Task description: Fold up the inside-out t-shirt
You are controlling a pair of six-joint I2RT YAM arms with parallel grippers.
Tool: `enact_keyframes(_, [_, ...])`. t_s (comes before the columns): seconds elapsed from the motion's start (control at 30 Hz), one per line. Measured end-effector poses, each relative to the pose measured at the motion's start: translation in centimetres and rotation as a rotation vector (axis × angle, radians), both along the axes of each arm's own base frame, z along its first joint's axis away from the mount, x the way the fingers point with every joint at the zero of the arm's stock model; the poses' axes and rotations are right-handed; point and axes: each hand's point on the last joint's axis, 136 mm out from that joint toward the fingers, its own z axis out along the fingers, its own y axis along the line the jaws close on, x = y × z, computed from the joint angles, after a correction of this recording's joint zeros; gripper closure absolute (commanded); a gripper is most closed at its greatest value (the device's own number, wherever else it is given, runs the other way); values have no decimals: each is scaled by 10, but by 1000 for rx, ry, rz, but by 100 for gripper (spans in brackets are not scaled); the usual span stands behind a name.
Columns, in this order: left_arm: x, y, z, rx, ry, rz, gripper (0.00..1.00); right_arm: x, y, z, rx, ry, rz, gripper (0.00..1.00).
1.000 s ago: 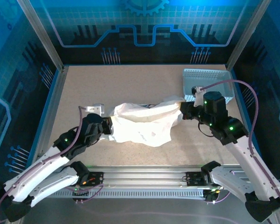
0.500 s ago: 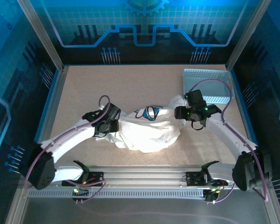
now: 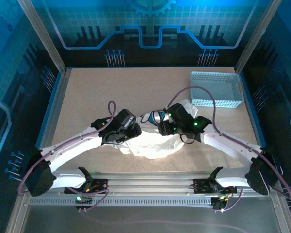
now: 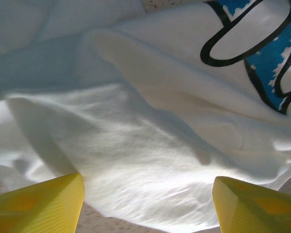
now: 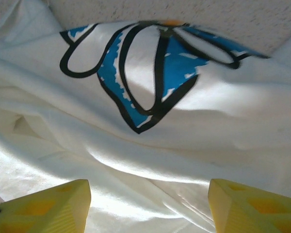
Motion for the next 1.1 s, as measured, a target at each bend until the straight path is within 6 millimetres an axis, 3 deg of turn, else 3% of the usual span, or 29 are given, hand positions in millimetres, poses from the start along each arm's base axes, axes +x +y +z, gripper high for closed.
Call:
enact_keyframes(0.27, [8, -6, -13, -17, 41, 81, 32, -1, 5, -3, 11, -17, 12, 31])
enact_keyframes(0.43, [8, -5, -32, 21, 85, 104, 62, -2, 3, -1, 17, -27, 6, 30])
enact_keyframes(0.67, [0, -9, -33, 13, 53, 68, 100, -3, 10, -2, 33, -19, 30, 31])
enact_keyframes(0.97, [-62, 12, -61, -34, 28, -10, 100, -16, 65, -41, -32, 71, 231, 29])
enact_keyframes(1.1, [-70, 19, -72, -44, 35, 3, 100, -12, 83, -64, -95, 99, 270, 39])
